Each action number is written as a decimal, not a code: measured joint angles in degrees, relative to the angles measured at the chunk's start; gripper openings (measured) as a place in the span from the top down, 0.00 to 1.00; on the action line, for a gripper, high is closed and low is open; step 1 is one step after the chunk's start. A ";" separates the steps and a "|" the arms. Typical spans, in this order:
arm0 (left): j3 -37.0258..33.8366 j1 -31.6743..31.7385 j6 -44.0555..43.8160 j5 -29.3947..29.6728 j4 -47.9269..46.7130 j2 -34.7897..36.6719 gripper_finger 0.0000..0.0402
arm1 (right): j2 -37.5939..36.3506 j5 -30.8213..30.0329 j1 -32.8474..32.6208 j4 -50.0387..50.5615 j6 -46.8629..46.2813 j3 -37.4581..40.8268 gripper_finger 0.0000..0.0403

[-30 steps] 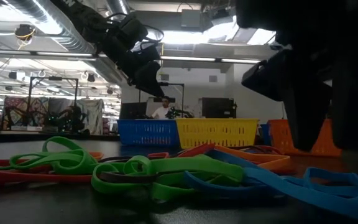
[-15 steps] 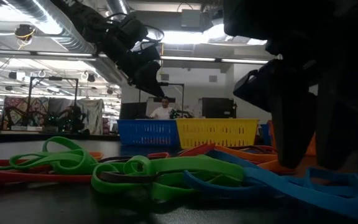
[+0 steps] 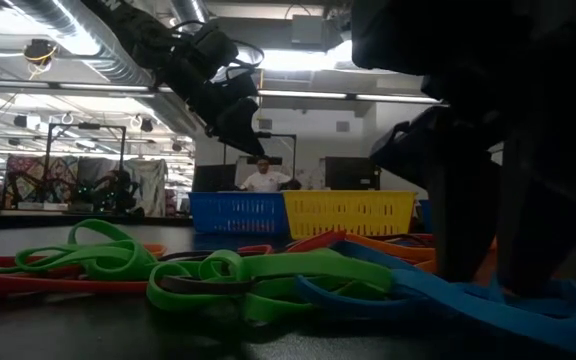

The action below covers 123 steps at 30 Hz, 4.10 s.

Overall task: Sort rubber bands into baskets
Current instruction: Put the blue rubber band into the transparent orange basket, then put the orange rubber band into the left blue basket

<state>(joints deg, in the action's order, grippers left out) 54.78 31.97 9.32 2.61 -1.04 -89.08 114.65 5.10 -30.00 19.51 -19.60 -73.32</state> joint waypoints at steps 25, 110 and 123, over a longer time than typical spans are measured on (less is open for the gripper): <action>0.00 -0.02 0.02 -0.02 -0.02 0.00 0.65 | -3.06 0.57 0.50 3.61 -1.62 0.00 0.99; 0.00 -46.51 -12.33 -0.90 -20.00 6.57 0.65 | -6.60 6.03 56.98 -11.92 38.69 0.02 0.60; 0.00 -50.28 2.39 -4.09 -19.71 -7.72 0.65 | -9.07 6.23 56.54 -9.98 38.69 0.02 0.60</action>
<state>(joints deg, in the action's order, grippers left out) 54.78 -18.32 11.71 -1.48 -20.75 -96.80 105.58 11.33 26.55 9.53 19.09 -73.30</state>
